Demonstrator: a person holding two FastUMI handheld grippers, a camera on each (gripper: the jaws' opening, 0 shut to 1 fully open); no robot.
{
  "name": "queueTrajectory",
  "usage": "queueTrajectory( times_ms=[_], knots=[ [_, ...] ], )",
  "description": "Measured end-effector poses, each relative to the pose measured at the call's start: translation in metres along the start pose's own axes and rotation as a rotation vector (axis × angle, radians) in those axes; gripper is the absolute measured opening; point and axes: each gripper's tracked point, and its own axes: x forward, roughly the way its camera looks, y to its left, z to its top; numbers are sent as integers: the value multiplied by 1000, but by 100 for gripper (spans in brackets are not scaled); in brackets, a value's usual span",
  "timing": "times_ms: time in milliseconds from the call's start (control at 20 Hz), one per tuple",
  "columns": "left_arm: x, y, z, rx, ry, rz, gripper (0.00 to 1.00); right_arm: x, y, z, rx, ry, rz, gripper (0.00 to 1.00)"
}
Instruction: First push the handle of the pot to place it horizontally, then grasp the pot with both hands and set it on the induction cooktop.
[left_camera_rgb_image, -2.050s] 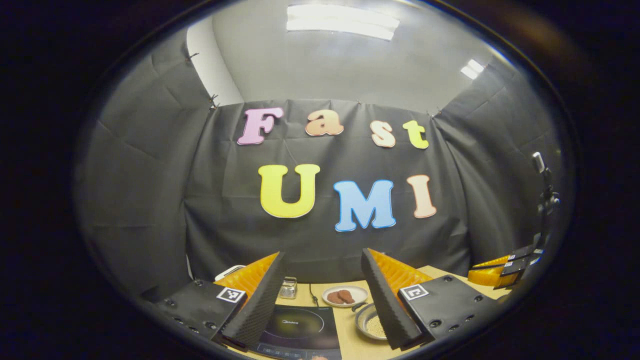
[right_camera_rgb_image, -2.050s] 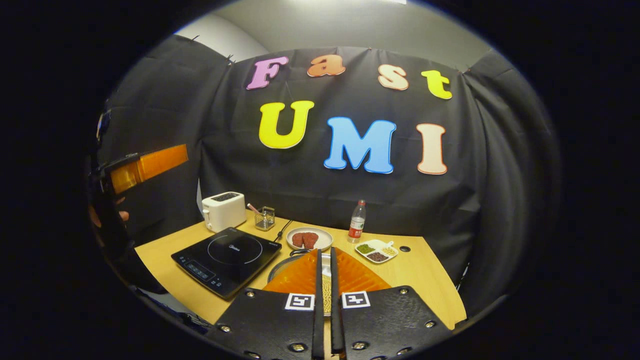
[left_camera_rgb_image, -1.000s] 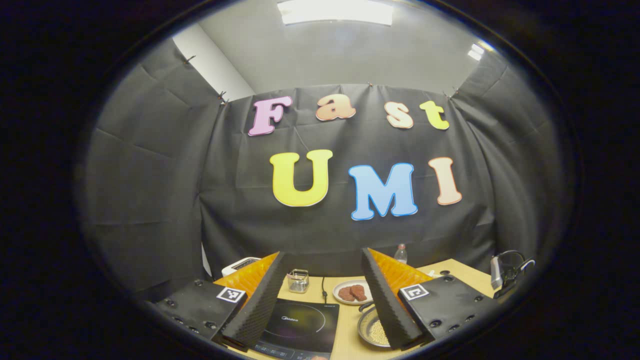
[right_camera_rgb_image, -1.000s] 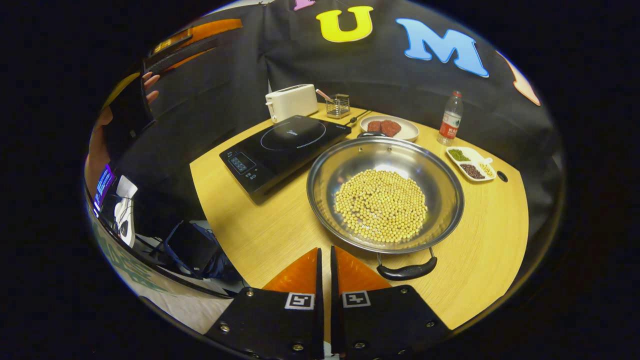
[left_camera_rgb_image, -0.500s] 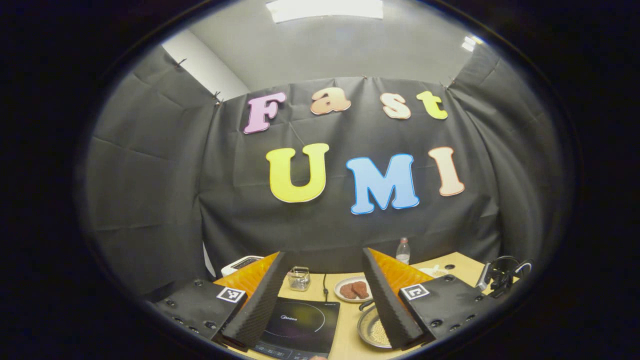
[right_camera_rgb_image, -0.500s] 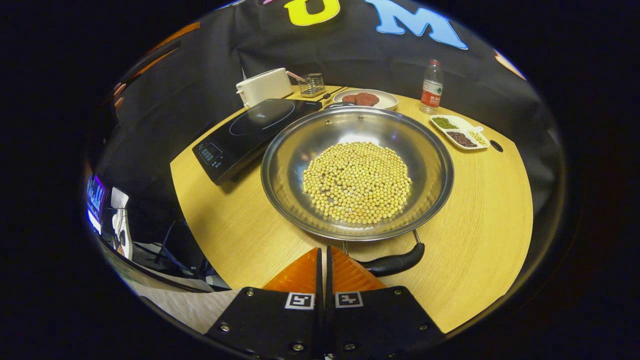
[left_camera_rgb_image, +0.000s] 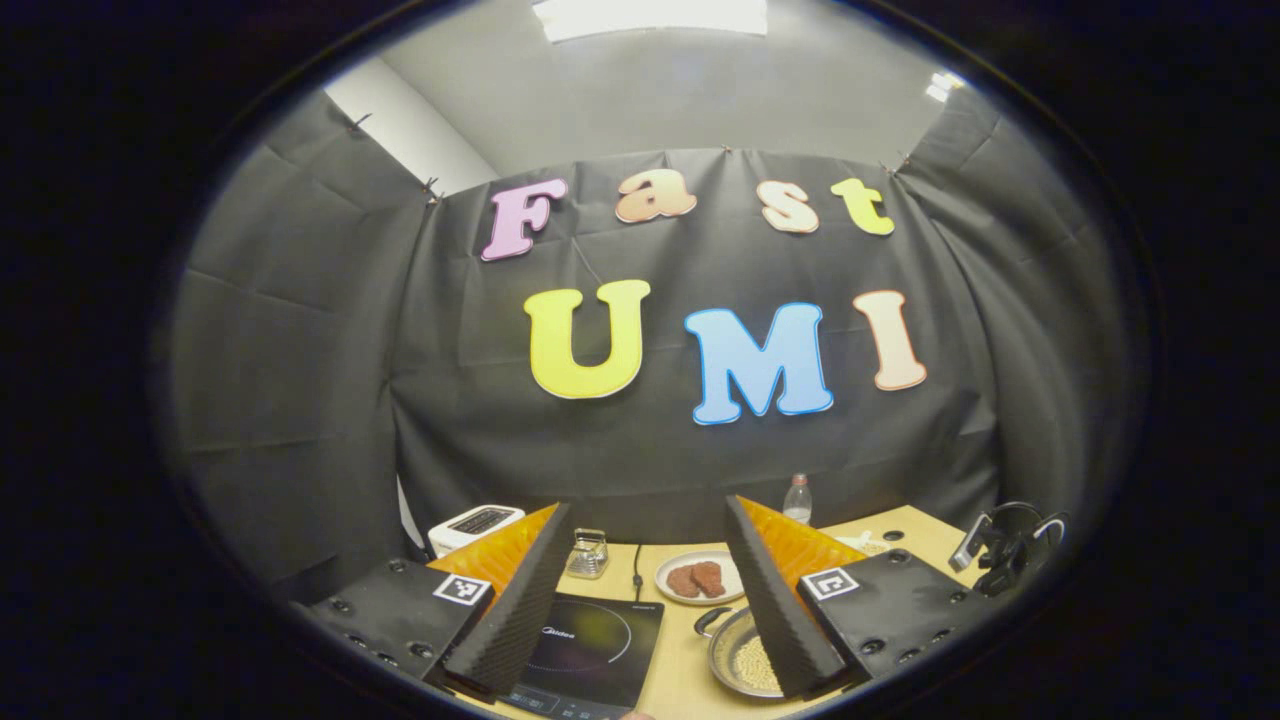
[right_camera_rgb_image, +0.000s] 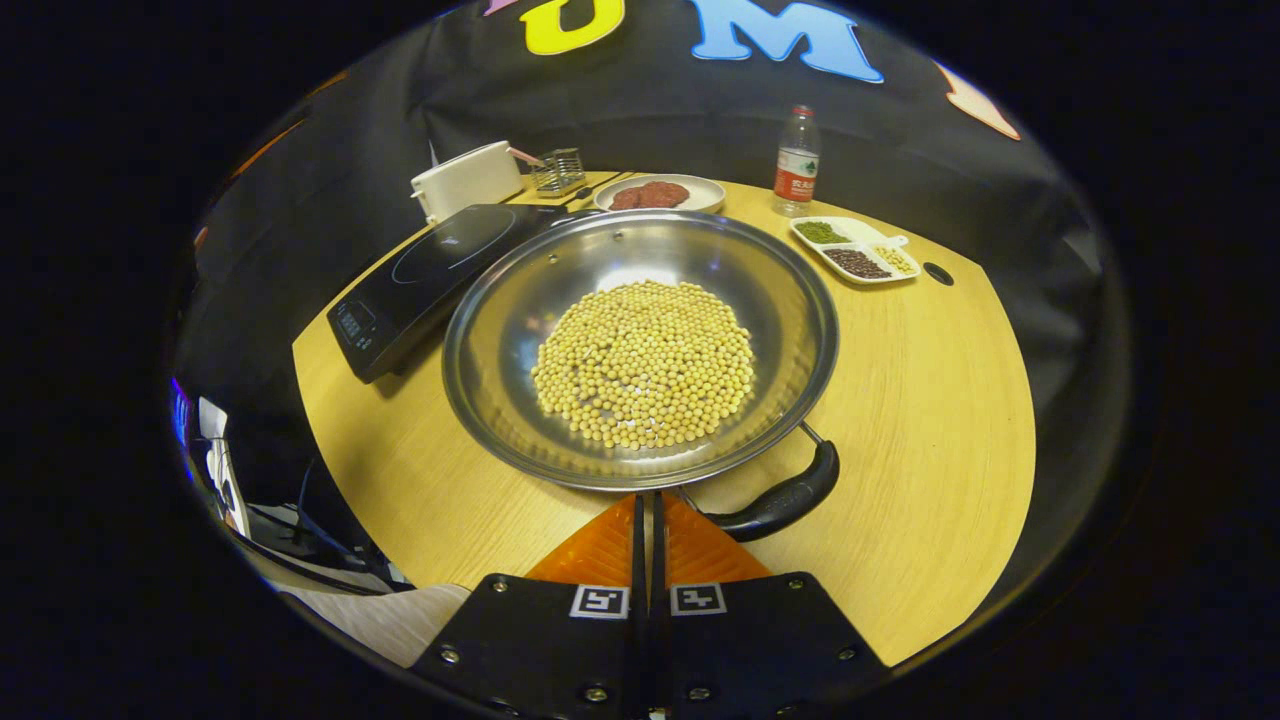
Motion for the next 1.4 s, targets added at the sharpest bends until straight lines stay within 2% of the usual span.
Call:
queueTrajectory(
  times_ms=[300,800,900,1000,1150,1200,1250,1300,1350,1400],
  knots=[
    [-3,-1,-6,24,18,23,93,0,-40,7,29,-12,-61,1],
    [1,-11,-20,44,51,38,96,6,-78,22,69,-44,-143,1],
    [1,-14,-25,43,59,36,100,7,-92,25,85,-53,-199,1],
    [4,-17,-29,45,66,31,98,1,-108,27,78,-71,-270,1],
    [7,-24,-36,41,74,15,99,-13,-113,28,107,-115,-298,1],
    [8,-25,-38,41,77,11,100,-21,-117,34,115,-155,-324,2],
    [10,-26,-41,41,76,7,97,-29,-120,41,127,-193,-349,2],
    [13,-28,-43,43,78,1,100,-38,-120,47,149,-228,-359,2],
    [15,-30,-47,43,81,-10,97,-44,-115,53,176,-263,-354,11],
    [17,-32,-50,42,84,-17,100,-49,-112,59,206,-297,-348,21]
  ],
)
